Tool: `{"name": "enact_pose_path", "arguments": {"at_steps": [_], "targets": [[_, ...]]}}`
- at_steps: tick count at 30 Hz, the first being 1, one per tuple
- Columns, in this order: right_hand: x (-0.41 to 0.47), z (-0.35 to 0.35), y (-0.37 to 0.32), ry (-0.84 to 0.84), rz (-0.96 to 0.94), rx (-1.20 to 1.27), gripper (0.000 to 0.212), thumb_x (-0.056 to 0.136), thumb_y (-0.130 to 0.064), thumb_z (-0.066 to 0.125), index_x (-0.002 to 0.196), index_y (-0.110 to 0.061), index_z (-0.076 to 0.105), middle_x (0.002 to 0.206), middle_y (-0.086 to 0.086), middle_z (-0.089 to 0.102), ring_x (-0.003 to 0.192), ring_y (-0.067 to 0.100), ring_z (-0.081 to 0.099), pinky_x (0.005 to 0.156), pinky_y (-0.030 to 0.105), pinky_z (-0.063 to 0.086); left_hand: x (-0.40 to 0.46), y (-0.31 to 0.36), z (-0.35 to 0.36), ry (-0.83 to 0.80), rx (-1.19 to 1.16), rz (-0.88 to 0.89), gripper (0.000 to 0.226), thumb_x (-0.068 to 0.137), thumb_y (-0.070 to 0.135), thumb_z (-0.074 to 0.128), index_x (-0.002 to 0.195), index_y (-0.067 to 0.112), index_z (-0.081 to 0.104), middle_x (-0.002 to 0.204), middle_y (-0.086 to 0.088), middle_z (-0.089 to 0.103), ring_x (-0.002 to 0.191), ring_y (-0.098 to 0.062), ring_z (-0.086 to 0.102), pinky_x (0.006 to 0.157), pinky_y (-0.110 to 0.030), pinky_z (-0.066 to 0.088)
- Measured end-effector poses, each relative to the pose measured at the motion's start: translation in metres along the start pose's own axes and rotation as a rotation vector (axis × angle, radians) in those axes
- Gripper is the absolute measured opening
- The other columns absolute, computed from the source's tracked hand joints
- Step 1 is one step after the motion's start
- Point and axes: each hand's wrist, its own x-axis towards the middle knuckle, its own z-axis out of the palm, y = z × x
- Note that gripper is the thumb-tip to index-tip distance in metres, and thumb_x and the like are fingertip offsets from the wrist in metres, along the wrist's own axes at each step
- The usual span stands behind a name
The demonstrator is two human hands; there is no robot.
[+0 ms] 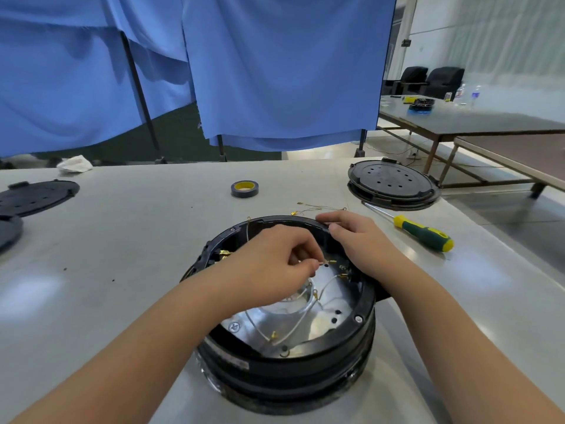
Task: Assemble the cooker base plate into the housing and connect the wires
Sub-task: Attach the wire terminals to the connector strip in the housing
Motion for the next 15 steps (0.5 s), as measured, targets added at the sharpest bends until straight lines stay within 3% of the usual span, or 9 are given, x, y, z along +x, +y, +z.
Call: {"name": "enact_pose_path", "arguments": {"at_steps": [7,12,15], "targets": [[0.002,0.000,0.003,-0.002,-0.001,0.040,0.028,0.096,-0.009,0.045,0.109,-0.023,0.065,0.106,0.001,0.068,0.098,0.014,0.064,0.085,0.023,0.049,0.022,-0.006,0.011,-0.004,0.086,-0.065,0.014,0.091,0.024,0.054,0.082,0.027,0.064,0.068,0.011,0.062,0.050,0.005,0.051,0.048,-0.009,0.037],[0.001,0.001,0.002,0.004,0.010,0.048,0.027,0.095,-0.010,0.046,0.108,-0.023,0.066,0.107,0.004,0.068,0.099,0.017,0.064,0.087,0.027,0.050,0.021,-0.007,0.015,-0.089,0.029,-0.055,0.018,0.092,0.027,0.055,0.079,0.025,0.068,0.050,0.015,0.053,0.044,0.002,0.046,0.045,-0.009,0.033],[0.002,0.001,0.002,-0.002,0.014,0.061,0.027,0.095,-0.010,0.047,0.108,-0.023,0.066,0.107,0.004,0.069,0.096,0.018,0.065,0.082,0.025,0.051,0.020,-0.006,0.016,-0.124,-0.038,-0.077,0.016,0.091,0.028,0.054,0.082,0.023,0.067,0.058,0.011,0.053,0.049,-0.002,0.047,0.049,-0.016,0.040]]}}
